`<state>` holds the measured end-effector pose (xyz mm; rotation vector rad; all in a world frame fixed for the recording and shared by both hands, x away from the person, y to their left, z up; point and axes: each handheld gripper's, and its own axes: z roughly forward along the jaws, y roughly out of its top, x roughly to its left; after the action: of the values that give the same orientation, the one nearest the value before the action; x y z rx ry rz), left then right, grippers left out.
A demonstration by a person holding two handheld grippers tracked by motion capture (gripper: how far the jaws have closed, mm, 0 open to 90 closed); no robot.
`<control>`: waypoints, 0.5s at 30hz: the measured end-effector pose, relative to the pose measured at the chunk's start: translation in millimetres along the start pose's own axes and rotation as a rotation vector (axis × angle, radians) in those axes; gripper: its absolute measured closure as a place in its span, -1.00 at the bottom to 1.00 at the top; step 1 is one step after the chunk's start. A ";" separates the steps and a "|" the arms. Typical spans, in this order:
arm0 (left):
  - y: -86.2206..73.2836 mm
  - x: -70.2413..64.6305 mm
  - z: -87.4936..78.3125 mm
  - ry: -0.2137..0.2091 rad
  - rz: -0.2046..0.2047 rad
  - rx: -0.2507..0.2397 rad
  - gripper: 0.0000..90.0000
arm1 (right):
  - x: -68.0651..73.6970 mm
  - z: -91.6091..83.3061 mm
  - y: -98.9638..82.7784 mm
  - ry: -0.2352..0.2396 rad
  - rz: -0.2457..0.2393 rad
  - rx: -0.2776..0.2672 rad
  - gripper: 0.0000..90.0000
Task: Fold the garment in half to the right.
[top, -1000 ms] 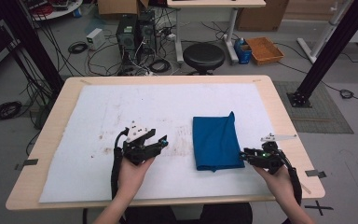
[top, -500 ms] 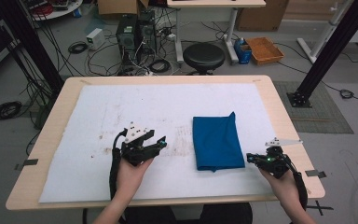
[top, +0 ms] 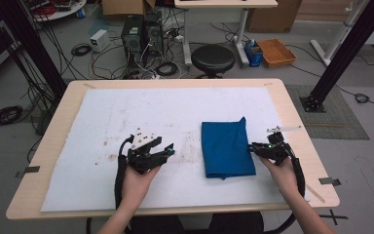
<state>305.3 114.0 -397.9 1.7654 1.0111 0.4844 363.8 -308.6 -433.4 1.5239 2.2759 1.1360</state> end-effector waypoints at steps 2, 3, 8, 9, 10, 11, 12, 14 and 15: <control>-0.3 0.5 -0.6 -0.002 0.003 0.003 0.04 | 1.4 2.0 -1.5 -0.015 -0.022 0.018 1.00; -0.4 0.9 -0.6 -0.003 0.001 0.002 0.04 | 1.4 1.4 -2.6 -0.019 -0.027 0.018 1.00; -0.4 1.5 0.0 -0.004 0.001 0.002 0.04 | -3.1 -6.8 -4.4 -0.025 -0.020 -0.006 0.92; -0.3 1.2 0.1 -0.004 0.001 0.004 0.04 | -4.0 -8.2 -2.2 -0.019 -0.011 -0.027 0.73; -0.2 1.0 0.5 -0.007 0.001 0.002 0.04 | -5.2 -9.0 1.4 -0.022 0.003 -0.037 0.71; -0.2 1.0 0.5 -0.007 0.001 0.002 0.04 | -5.2 -9.0 1.4 -0.022 0.003 -0.037 0.71; -0.3 0.7 0.5 -0.005 0.002 0.003 0.04 | -6.0 -8.9 5.6 -0.015 0.011 -0.049 0.63; -0.5 0.7 0.3 -0.005 0.004 0.003 0.04 | -6.7 -2.4 19.4 -0.009 0.048 -0.060 0.43; -0.6 0.8 0.3 -0.006 0.004 0.002 0.04 | -6.0 1.0 22.4 -0.005 0.055 -0.057 0.40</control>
<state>305.7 114.5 -398.6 1.7705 1.0046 0.4807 383.1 -309.1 -420.5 1.5754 2.1916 1.1993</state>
